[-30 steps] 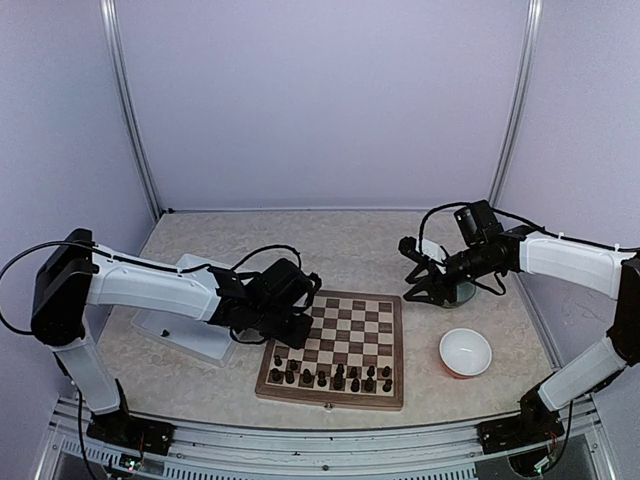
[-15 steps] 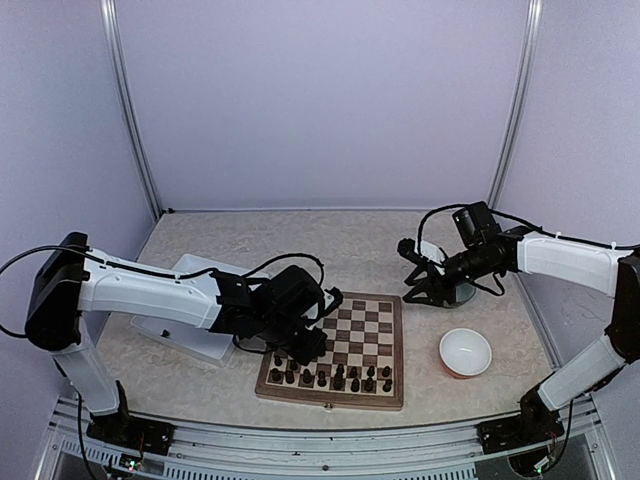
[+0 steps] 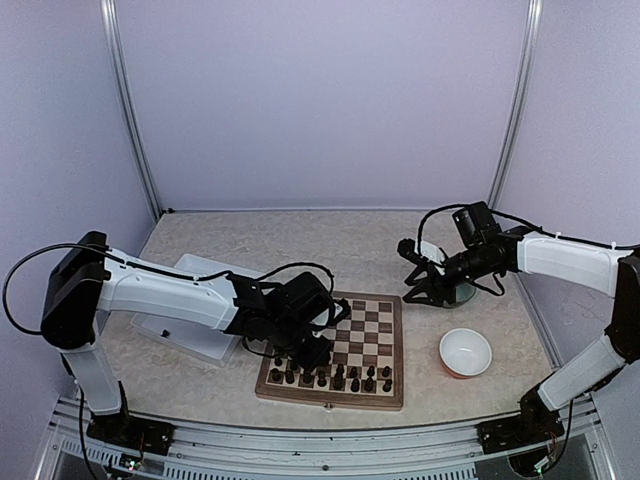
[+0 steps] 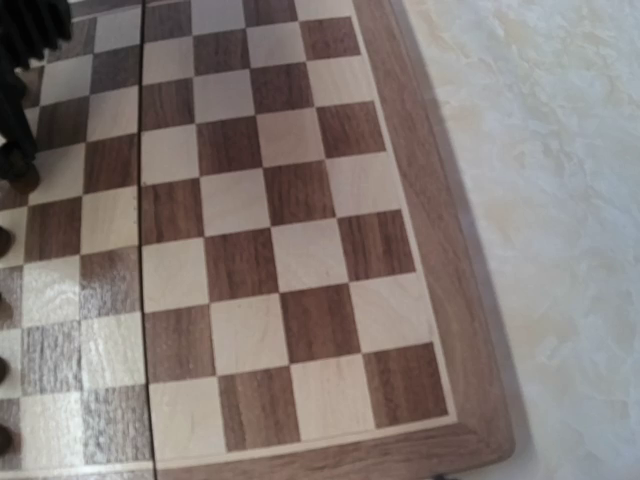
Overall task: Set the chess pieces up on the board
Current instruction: Place the pawn at e7.
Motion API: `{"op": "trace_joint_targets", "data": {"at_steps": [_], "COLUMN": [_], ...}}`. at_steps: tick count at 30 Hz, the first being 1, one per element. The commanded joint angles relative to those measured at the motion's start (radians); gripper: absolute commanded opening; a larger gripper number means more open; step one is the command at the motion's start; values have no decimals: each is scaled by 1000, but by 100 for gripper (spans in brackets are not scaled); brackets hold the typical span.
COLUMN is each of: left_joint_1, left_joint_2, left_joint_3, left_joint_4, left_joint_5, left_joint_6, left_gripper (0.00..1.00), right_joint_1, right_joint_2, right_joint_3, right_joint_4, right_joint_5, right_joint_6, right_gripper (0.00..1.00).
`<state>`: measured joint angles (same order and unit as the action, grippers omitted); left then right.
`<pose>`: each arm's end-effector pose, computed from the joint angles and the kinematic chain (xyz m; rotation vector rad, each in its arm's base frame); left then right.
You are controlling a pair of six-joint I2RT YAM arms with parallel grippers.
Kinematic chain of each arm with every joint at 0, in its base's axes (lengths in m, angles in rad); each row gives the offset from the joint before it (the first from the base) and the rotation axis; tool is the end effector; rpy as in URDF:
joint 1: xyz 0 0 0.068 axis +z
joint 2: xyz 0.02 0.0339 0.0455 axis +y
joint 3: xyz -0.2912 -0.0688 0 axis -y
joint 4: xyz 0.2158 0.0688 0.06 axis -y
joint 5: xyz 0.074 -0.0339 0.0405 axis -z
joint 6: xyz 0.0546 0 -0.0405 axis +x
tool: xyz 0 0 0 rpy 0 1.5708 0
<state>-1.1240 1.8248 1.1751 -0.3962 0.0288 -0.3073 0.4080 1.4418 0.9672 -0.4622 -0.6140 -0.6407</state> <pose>0.1566 -0.3305 0.2013 1.0893 2.4911 -0.5088 0.2374 0.1369 0.2615 -1.4004 1.9288 0.6562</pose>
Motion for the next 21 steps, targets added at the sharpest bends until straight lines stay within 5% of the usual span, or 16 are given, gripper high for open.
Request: {"op": "trace_joint_targets", "data": {"at_steps": [1, 21], "left_joint_1": [-9, -30], "left_joint_2": [24, -8], "left_joint_3": [28, 5], "left_joint_4": [-24, -56], "left_joint_5": [22, -3], "left_joint_6": [16, -1], "left_gripper": [6, 5], "right_joint_1": [-11, -11], "right_joint_2": [11, 11], "right_joint_3": [-14, -10], "right_joint_4": [-10, -14], "right_joint_5": [-11, -15], "right_joint_6": [-11, -10], "right_gripper": [47, 47]}}
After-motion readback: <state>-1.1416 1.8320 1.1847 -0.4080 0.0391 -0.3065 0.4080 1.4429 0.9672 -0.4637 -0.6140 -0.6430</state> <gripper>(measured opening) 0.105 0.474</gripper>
